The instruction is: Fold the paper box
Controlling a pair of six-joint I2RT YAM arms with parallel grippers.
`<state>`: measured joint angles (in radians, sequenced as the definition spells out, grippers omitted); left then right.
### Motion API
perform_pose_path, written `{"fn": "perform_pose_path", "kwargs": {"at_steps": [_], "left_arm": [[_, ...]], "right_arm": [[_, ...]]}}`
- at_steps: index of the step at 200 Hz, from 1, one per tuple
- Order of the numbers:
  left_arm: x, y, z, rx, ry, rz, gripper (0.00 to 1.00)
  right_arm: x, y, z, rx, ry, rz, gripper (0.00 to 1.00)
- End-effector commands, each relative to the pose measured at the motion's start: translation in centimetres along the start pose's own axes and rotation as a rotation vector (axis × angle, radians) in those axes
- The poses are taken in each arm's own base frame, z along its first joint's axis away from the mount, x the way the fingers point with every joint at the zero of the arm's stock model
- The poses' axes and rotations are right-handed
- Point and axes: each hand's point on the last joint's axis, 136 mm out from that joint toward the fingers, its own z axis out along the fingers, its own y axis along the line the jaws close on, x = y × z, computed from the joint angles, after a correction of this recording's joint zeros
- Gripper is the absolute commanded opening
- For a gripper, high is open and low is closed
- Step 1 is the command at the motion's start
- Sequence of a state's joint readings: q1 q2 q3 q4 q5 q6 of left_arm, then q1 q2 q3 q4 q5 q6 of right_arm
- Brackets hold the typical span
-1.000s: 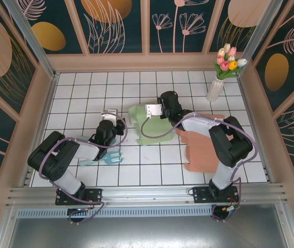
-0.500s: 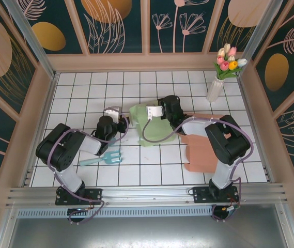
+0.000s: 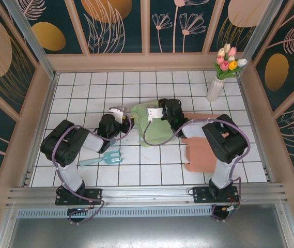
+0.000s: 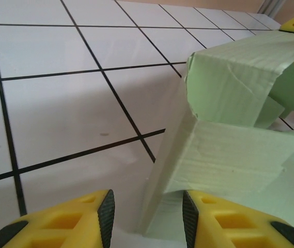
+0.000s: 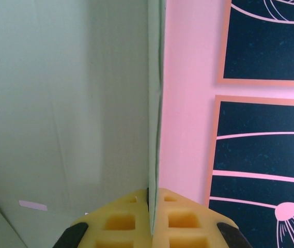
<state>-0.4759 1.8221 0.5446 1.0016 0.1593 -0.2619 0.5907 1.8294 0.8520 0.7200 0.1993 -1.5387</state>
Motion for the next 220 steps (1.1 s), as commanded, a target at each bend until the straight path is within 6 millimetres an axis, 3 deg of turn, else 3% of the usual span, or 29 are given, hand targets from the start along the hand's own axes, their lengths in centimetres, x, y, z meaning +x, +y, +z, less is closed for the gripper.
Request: {"fn": "perform_pose_path", "kwargs": {"at_steps": [1,42,74,137,179,220], "left_arm": [[-1.2,-1.1,0.7,0.065,-0.031,0.016,0.42],[-1.6,-1.3,1.0,0.079,-0.047,-0.011,0.43],[-2.0,0.2,1.3,-0.005,-0.066,-0.029,0.43],[-3.4,0.7,1.8,-0.042,-0.11,-0.039,0.42],[-3.6,-2.3,1.7,0.129,-0.105,-0.049,0.41],[-2.0,-4.2,0.7,0.242,-0.083,-0.028,0.39]], "right_arm": [[0.3,0.9,0.2,0.0,0.006,0.01,0.0],[0.6,0.9,0.4,0.028,0.024,0.008,0.0],[0.3,1.2,0.2,0.03,0.011,0.008,0.0],[-0.6,1.8,0.0,0.019,-0.009,0.014,0.0],[-0.8,2.0,0.3,0.003,-0.001,0.031,0.0],[-0.2,1.6,0.9,0.022,0.04,0.067,0.0]]}}
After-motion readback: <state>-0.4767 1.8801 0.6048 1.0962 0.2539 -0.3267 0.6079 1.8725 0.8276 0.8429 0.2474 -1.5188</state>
